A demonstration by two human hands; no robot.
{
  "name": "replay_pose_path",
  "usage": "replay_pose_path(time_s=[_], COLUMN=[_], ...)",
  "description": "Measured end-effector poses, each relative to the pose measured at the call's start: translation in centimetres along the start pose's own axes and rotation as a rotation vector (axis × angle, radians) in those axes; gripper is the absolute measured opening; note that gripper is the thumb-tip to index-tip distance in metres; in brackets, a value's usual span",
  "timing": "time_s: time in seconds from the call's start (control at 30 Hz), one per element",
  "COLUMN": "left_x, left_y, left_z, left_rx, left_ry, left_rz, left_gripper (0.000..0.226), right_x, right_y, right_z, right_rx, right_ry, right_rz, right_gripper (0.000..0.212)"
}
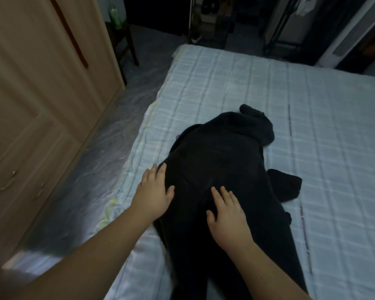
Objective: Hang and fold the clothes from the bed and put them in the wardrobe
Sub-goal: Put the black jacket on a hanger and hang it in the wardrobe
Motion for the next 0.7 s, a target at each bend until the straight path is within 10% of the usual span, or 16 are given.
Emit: replay_pose_path(time_s=[0.4,0.7], left_x=[-9.7,-2.9], left_y=[-1.4,8.8], left_z=[-10.4,-6.6], left_rx=[0.253,0.483], left_ry=[0.09,0.282], left_rz=[0.281,0.072], left_gripper=[0.063,0.023], right_x=[-10.1,-5.5], right_y=[1.1,3.8], right_z=[-9.3,-2.6], right_rx=[0.147,-0.74], right_ry=[-0.073,0.069], right_rz=[0.017,-0.184], right_gripper=[0.081,0.051])
Point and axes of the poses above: each hand's wrist, its own x-axis away from the middle knuckle, its own z-axis out of the back of the hand, y = z × x, the point moved 1 cm from there along -x, towards the middle knuckle, and after that the axes turned 5 degrees about y, right-handed, at the moved point
